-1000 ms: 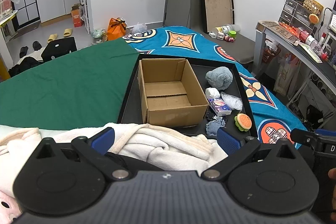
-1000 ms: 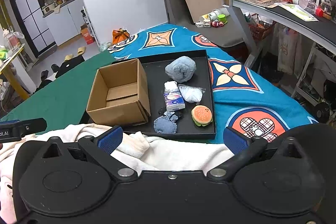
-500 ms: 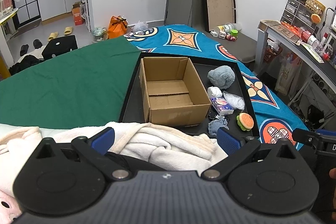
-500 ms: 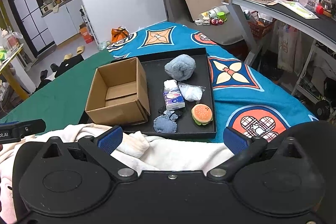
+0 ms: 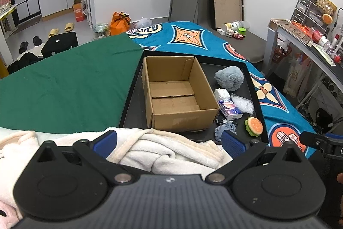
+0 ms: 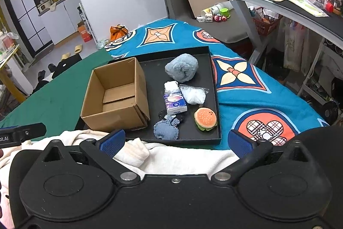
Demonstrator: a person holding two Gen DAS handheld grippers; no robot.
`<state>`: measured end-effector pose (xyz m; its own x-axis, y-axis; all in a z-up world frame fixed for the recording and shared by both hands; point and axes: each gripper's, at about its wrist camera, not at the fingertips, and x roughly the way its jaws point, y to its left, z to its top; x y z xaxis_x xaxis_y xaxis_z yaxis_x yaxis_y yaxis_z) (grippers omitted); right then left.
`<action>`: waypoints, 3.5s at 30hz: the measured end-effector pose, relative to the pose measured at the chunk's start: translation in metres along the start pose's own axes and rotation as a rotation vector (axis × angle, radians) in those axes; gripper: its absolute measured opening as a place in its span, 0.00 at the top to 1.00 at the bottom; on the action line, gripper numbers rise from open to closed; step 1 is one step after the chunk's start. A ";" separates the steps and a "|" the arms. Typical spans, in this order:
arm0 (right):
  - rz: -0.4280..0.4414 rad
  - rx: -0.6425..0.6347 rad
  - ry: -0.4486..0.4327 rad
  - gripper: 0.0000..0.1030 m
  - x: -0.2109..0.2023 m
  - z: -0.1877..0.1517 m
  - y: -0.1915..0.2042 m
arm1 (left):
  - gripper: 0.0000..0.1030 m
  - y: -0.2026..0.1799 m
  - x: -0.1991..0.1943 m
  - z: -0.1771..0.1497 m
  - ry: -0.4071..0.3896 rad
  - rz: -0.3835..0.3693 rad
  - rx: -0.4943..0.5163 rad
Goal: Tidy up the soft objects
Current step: 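Reach the right gripper to the denim plush and grasp it, then carry the denim plush with the right gripper into the box and release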
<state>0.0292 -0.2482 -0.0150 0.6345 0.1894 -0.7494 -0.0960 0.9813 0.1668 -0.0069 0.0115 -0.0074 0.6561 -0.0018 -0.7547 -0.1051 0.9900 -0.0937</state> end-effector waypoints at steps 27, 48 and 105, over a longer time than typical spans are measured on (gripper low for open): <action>-0.029 0.006 0.132 0.00 0.081 0.017 -0.006 | 0.01 0.029 0.075 0.016 0.048 0.026 -0.121; -0.027 0.014 0.238 0.00 0.145 0.021 -0.009 | 0.19 0.035 0.136 0.027 0.094 0.010 -0.123; 0.121 0.012 0.218 0.91 0.194 0.029 0.027 | 0.90 0.077 0.184 0.031 0.173 0.036 -0.125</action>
<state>0.1717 -0.1857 -0.1370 0.4385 0.3099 -0.8436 -0.1515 0.9507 0.2705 0.1293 0.0923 -0.1333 0.5129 -0.0014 -0.8584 -0.2250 0.9648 -0.1360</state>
